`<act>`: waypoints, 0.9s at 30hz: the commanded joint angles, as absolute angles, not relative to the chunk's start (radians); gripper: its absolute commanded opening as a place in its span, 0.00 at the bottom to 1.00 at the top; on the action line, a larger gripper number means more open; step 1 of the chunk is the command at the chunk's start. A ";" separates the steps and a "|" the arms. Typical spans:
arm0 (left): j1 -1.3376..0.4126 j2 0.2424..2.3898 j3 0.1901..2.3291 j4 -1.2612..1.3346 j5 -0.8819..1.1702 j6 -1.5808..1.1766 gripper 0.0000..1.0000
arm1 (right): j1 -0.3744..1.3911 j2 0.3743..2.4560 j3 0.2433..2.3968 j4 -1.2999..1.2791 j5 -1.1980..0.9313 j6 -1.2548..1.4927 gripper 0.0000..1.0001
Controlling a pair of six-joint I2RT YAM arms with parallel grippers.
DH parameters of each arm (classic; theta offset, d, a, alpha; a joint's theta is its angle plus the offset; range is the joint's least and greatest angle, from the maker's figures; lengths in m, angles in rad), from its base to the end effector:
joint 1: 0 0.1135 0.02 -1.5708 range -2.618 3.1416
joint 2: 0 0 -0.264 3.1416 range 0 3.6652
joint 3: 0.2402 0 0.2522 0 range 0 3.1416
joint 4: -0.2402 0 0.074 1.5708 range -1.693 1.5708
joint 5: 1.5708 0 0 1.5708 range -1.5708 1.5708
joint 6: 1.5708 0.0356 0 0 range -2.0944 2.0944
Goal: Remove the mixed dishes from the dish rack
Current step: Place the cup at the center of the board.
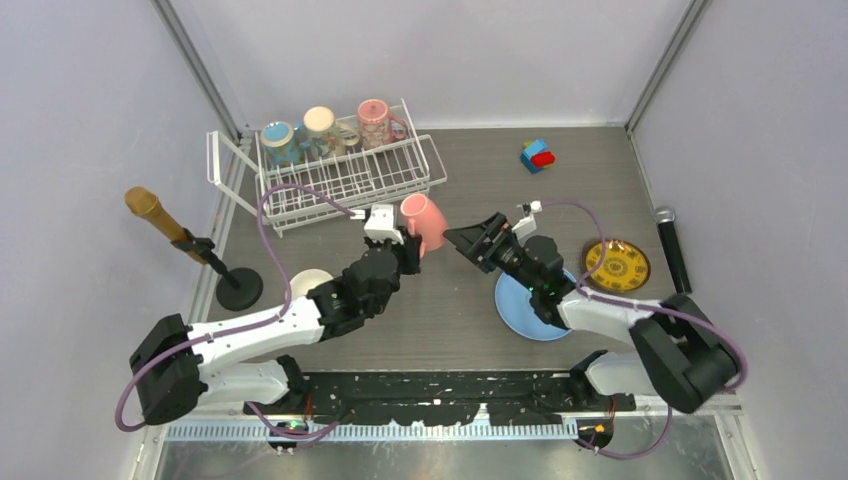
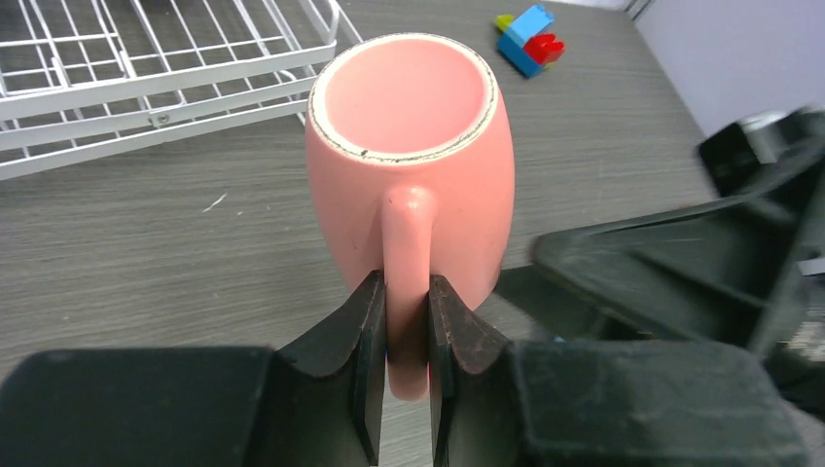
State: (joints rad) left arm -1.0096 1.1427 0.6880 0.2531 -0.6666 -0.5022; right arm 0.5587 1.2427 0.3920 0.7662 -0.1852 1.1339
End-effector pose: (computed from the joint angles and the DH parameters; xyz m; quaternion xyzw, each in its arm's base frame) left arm 0.1553 -0.2056 0.2796 -0.0165 0.7605 -0.2255 0.6087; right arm 0.2087 0.1382 0.2096 0.1480 0.7208 0.5496 0.3955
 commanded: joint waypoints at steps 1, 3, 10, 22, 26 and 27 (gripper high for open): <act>-1.072 1.108 0.745 0.442 -0.842 -0.553 0.00 | 0.602 1.377 0.362 1.158 -0.091 1.242 0.97; -1.099 1.118 0.752 0.443 -0.891 -0.556 0.00 | 0.604 1.430 0.350 1.267 -0.072 1.267 0.97; -1.139 1.159 0.773 0.450 -0.952 -0.561 0.00 | 0.610 1.522 0.388 1.435 -0.096 1.321 0.93; -1.153 1.176 0.753 0.509 -0.953 -0.618 0.00 | 0.620 1.473 0.453 1.438 -0.143 1.333 0.88; -1.153 1.178 0.730 0.509 -0.953 -0.668 0.00 | 0.627 1.463 0.471 1.438 -0.146 1.334 0.84; -1.152 1.178 0.725 0.509 -0.954 -0.681 0.00 | 0.630 1.457 0.474 1.438 -0.146 1.334 0.83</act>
State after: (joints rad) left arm -1.1461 1.1835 0.7120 0.3695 -0.9157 -0.6044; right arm 0.6125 1.5093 0.4217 1.3598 -0.1223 1.3270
